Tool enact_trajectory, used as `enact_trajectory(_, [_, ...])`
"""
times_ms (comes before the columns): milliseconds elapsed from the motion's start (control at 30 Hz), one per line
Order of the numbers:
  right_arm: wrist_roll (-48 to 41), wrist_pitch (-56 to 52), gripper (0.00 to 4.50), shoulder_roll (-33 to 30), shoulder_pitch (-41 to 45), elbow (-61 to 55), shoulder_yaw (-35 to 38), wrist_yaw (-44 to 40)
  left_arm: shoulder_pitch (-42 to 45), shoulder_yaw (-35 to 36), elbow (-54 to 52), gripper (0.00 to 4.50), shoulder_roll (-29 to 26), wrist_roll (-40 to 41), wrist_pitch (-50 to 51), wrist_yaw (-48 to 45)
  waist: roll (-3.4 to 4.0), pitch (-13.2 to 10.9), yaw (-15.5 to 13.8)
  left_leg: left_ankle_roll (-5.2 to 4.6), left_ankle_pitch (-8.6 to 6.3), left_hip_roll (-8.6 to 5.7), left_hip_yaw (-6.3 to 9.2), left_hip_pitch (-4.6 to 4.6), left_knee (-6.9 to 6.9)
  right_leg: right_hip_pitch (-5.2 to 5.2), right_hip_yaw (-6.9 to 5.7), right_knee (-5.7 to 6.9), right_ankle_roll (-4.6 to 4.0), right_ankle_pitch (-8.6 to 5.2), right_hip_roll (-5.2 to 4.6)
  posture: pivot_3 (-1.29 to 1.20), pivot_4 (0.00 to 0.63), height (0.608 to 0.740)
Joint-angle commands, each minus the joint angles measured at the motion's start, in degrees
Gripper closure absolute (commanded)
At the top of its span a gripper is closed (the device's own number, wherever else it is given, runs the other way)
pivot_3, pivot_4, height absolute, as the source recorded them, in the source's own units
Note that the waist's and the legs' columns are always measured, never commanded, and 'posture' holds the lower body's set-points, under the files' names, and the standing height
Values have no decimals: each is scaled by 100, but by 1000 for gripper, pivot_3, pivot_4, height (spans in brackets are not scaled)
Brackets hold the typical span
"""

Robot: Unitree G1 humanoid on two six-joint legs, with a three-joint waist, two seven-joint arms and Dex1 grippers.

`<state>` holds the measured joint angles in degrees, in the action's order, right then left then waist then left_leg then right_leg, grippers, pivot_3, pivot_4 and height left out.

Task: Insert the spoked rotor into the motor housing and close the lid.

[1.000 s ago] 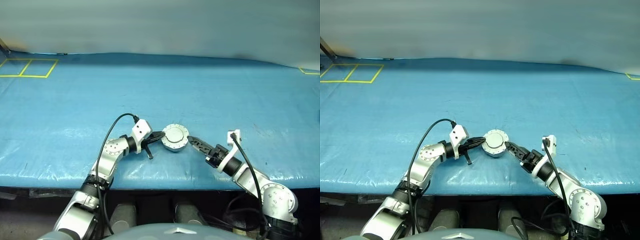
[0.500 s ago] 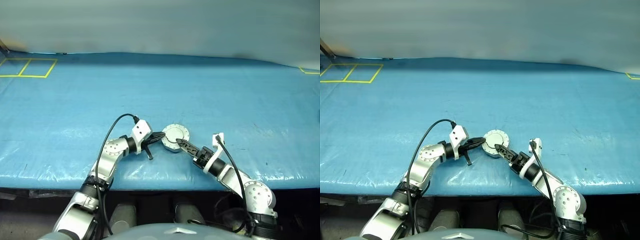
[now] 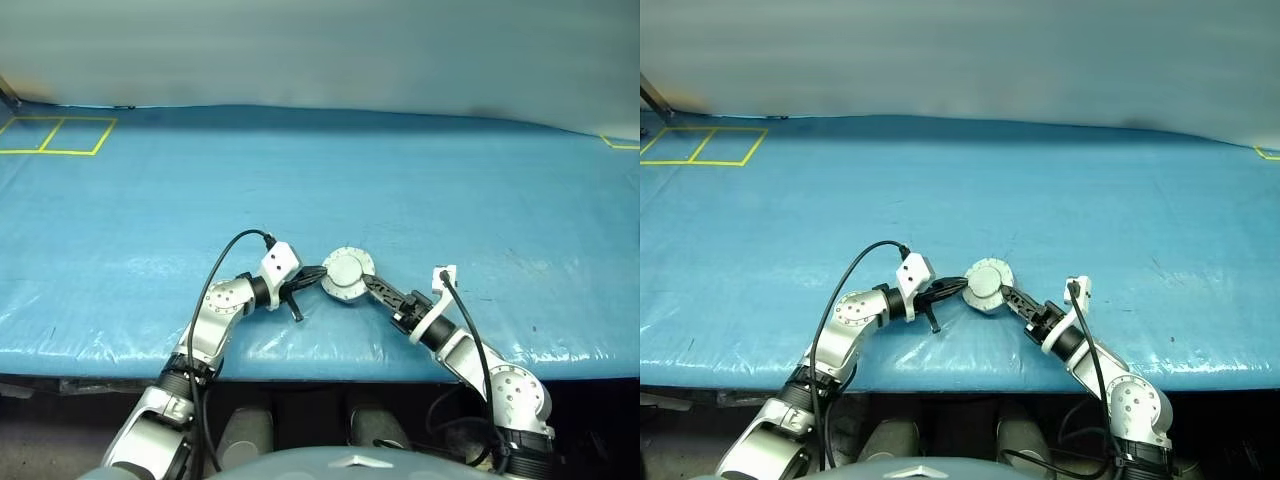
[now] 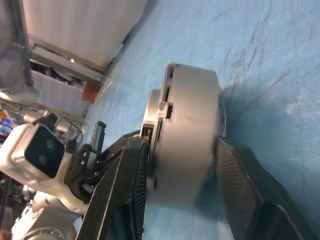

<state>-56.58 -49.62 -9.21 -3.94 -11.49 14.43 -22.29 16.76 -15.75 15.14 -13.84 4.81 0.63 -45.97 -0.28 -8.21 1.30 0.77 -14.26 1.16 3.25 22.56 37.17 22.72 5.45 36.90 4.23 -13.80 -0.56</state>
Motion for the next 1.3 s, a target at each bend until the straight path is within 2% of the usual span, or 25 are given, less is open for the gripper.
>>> enact_trajectory(33, [-23,39,3205,17,-52,-121,-64,-15,-126,-281,176,4500,25,-210,173,-41,1,0,0,0,0,-1,-1,-1,0,-1,2,-1,0,0,0,0,150,740])
enact_trajectory(433, [102,72,3206,193,-71,82,-188,221,-155,-195,37,4500,-3,-88,159,-94,0,2,22,0,0,0,-1,-3,2,-2,3,0,1,0,0,0,150,740])
enact_trajectory(600, [44,162,3206,414,-63,149,7,545,-549,212,-980,4500,-166,739,478,-457,3,0,111,0,0,5,-2,-1,-2,4,4,4,-1,0,3,0,150,740])
enact_trajectory(833, [-434,169,3206,723,16,114,249,981,-919,719,-1871,4500,-484,1230,1023,-272,14,-10,137,0,0,16,-1,1,-12,16,3,7,-8,-3,12,0,150,740])
enact_trajectory(1000, [-1105,186,3206,1033,120,-236,219,968,-981,1377,-2307,4500,-338,2133,1761,50,20,-26,147,0,0,13,-4,16,-11,24,5,4,-4,-1,7,0,150,740])
enact_trajectory(1133, [-1404,267,3206,1238,347,-448,110,915,-992,1809,-2495,4500,-155,2804,2327,353,27,-33,173,1,0,13,-4,66,-10,79,4,13,8,9,9,0,150,740])
enact_trajectory(1300, [-1607,313,3206,1386,749,-629,-60,941,-1227,2165,-2714,4500,-97,3556,2990,579,38,-41,234,1,1,14,0,97,-10,112,2,18,-25,26,13,0,150,740])
